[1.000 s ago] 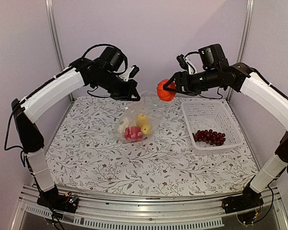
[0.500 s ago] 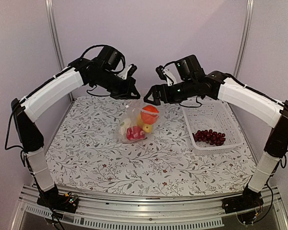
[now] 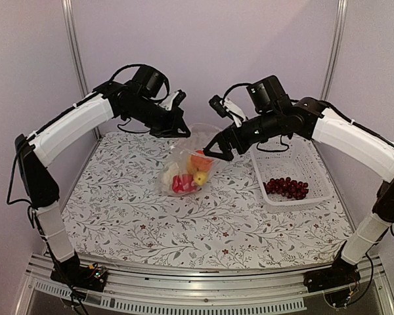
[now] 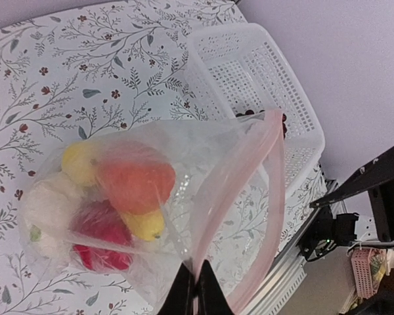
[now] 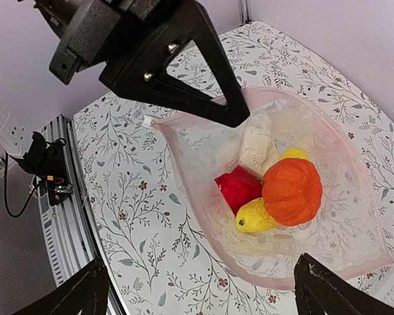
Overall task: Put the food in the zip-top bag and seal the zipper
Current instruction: Pass from the left arm to the right
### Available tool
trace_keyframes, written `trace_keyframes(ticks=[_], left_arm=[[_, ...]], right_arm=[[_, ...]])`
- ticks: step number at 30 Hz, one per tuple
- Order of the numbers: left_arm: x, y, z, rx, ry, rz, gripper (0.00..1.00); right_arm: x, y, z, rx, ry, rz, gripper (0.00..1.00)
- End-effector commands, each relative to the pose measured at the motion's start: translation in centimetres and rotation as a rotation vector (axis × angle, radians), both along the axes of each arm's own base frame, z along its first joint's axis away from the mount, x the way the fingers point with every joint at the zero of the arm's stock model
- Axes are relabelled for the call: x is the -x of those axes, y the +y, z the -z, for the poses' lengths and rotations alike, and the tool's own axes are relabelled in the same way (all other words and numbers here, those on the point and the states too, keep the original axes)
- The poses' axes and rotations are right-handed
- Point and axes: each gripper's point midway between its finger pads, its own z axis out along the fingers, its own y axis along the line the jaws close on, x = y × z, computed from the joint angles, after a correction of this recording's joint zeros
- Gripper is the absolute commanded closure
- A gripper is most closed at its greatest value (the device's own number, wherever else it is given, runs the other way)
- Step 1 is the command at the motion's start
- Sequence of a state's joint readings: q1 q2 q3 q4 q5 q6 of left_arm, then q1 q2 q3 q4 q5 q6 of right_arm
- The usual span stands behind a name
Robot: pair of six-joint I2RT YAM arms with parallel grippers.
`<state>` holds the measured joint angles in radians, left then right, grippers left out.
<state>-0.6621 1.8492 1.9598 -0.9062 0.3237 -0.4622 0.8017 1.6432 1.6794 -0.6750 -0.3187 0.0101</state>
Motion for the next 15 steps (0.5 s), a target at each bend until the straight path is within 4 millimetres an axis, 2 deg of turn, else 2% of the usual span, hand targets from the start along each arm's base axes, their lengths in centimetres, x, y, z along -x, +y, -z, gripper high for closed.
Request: trace_keyframes(ticks=[1,7,15], left_arm=[[0.6,1.0,-1.1,0.011,-0.008,0.017,0.96],[1.4,1.4,-1.2,-0.002,-0.001,0.044,0.96],[2.0,1.6,-1.7,0.007,0.005,0.061,0.96]], right_arm=[[1.7,0.1,1.7,0.106,-0.102,-0.162,0.08],[1.6,1.7,1.9,0.169,-0.199,-0.252,0.25],[1.3,2.7,5.5,0.289,-0.239,-0.278,0.36]])
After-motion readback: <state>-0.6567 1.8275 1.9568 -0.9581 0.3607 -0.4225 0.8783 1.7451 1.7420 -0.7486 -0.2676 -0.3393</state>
